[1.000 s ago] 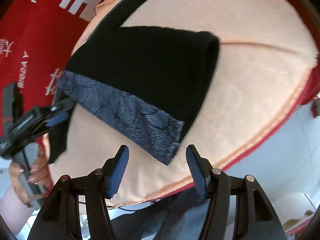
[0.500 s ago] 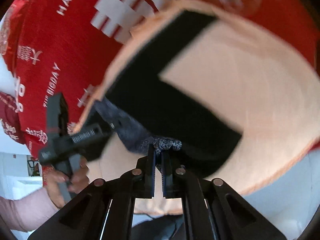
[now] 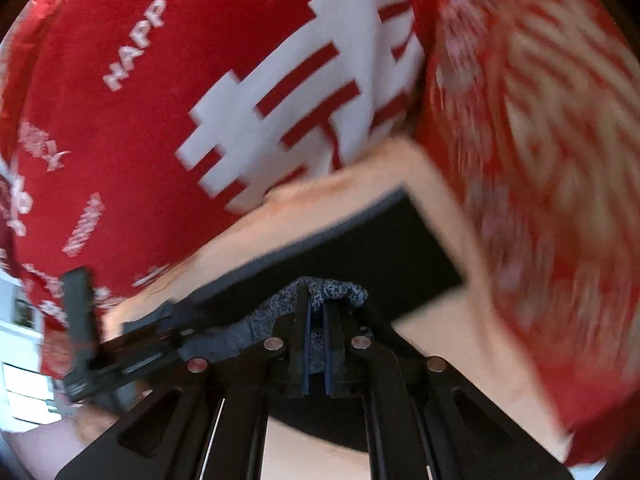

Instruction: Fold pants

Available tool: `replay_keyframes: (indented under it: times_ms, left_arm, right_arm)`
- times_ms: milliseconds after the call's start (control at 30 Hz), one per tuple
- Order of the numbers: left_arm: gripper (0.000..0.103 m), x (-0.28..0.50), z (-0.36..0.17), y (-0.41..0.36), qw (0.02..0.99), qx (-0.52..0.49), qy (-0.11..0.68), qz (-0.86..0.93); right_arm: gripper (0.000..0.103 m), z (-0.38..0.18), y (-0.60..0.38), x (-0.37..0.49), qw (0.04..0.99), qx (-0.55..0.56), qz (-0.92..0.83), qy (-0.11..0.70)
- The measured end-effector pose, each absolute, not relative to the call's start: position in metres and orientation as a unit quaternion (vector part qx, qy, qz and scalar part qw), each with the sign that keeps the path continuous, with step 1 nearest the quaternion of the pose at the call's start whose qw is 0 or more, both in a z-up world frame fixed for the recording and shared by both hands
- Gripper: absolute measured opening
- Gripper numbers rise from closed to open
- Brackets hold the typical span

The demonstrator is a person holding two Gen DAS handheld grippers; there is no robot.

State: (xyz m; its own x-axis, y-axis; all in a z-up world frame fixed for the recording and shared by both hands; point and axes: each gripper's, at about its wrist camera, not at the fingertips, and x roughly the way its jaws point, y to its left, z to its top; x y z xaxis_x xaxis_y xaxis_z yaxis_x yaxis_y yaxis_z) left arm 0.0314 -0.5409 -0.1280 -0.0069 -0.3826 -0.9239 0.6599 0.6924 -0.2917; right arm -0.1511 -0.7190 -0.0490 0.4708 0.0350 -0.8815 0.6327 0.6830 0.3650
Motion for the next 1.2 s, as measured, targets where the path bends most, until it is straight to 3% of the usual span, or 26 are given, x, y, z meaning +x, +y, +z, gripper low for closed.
replay_keyframes:
  times_ms: [67,133,167,200,267,400,533,633,667,733,833,933,1000,1100,1200]
  left_arm:
    - [0.065,0.044,-0.12,-0.544,0.717,0.121,0.584,-0.36]
    - [0.08,0.052,-0.112,-0.538,0.739,0.126,0.563,-0.348]
    - [0.08,0.054,-0.109,-0.534,0.746,0.131,0.556,-0.343]
    - [0.08,0.056,-0.109,-0.529,0.752,0.141,0.551,-0.334]
    - [0.08,0.061,-0.117,-0.512,0.758,0.165,0.553,-0.304]
    - [0.08,0.067,-0.155,-0.477,0.747,0.189,0.592,-0.237]
    - [0.08,0.071,-0.189,-0.442,0.738,0.194,0.623,-0.172]
    - [0.08,0.072,-0.202,-0.431,0.737,0.189,0.631,-0.152]
    - [0.08,0.073,-0.206,-0.431,0.736,0.192,0.631,-0.149]
    - [0.08,0.076,-0.21,-0.432,0.734,0.196,0.633,-0.147]
    - [0.08,0.081,-0.205,-0.436,0.741,0.193,0.627,-0.147]
    - [0.08,0.087,-0.201,-0.441,0.742,0.192,0.625,-0.145]
    - [0.08,0.088,-0.197,-0.449,0.743,0.191,0.625,-0.145]
    - [0.08,0.09,-0.18,-0.448,0.755,0.185,0.609,-0.159]
    - [0.08,0.091,-0.183,-0.458,0.744,0.184,0.618,-0.174]
  right_arm:
    - [0.01,-0.054,-0.741,-0.13,0.78,0.325,-0.208,0.492]
    - [0.013,-0.057,-0.757,-0.116,0.78,0.304,-0.223,0.499]
    - [0.028,-0.056,-0.762,-0.113,0.782,0.295,-0.229,0.499]
    - [0.055,-0.054,-0.766,-0.11,0.784,0.287,-0.238,0.497]
    - [0.074,-0.05,-0.765,-0.113,0.787,0.29,-0.242,0.488]
    - [0.074,-0.063,-0.736,-0.139,0.773,0.305,-0.222,0.51]
    - [0.072,-0.116,-0.72,-0.174,0.716,0.328,-0.26,0.559]
    - [0.051,-0.152,-0.734,-0.19,0.683,0.384,-0.29,0.55]
    - [0.019,-0.159,-0.742,-0.191,0.677,0.405,-0.294,0.539]
    - [0.011,-0.157,-0.752,-0.185,0.677,0.418,-0.304,0.524]
    - [0.011,-0.132,-0.747,-0.165,0.73,0.342,-0.289,0.516]
    - [0.015,-0.142,-0.747,-0.158,0.707,0.314,-0.284,0.566]
    - [0.03,-0.153,-0.753,-0.168,0.664,0.328,-0.297,0.603]
    - [0.03,-0.118,-0.745,-0.18,0.699,0.308,-0.311,0.565]
    - [0.033,-0.1,-0.719,-0.149,0.757,0.263,-0.218,0.557]
